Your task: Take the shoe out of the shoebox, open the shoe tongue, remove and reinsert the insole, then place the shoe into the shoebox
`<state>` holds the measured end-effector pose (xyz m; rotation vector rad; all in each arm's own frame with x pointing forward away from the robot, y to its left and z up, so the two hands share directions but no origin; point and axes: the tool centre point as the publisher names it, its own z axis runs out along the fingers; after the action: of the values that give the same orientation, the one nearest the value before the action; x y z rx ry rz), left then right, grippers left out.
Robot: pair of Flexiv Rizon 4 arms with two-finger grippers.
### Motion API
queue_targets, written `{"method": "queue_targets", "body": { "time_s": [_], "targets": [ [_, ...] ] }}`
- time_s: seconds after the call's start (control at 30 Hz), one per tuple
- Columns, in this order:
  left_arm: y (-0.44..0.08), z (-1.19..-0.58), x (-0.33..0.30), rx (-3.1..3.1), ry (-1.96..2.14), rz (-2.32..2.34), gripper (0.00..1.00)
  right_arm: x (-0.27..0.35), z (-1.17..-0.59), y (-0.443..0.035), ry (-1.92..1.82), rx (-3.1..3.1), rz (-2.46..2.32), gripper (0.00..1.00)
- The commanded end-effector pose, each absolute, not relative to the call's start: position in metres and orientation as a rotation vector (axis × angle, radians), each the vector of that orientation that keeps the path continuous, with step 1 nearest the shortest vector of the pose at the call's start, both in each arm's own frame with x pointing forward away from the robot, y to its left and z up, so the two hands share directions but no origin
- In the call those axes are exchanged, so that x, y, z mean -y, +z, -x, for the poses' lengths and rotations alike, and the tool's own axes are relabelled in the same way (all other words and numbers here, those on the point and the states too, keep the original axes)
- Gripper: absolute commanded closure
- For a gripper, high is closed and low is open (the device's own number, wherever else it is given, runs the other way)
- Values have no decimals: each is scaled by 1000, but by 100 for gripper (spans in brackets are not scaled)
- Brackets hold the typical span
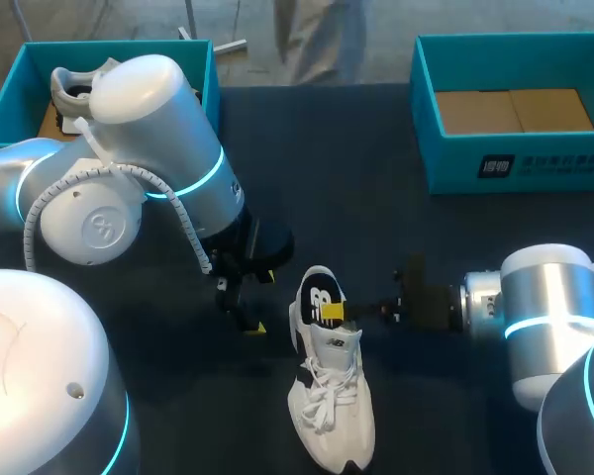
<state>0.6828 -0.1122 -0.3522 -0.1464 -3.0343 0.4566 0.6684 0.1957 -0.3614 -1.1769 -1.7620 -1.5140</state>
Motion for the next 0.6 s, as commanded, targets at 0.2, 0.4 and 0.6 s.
{"method": "queue_targets", "body": {
  "time_s": [0.2,0.4,0.6],
  "targets": [
    [-352,-682,112,3036,454,145,0,-197,-666,-354,-1573,1788,1144,57],
    [-352,-682,112,3036,454,145,0,-197,-673,-344,-1612,1807,1113,59],
    [-352,-682,112,3036,454,145,0,-197,-681,-341,-1631,1809,1102,64]
  ]
}}
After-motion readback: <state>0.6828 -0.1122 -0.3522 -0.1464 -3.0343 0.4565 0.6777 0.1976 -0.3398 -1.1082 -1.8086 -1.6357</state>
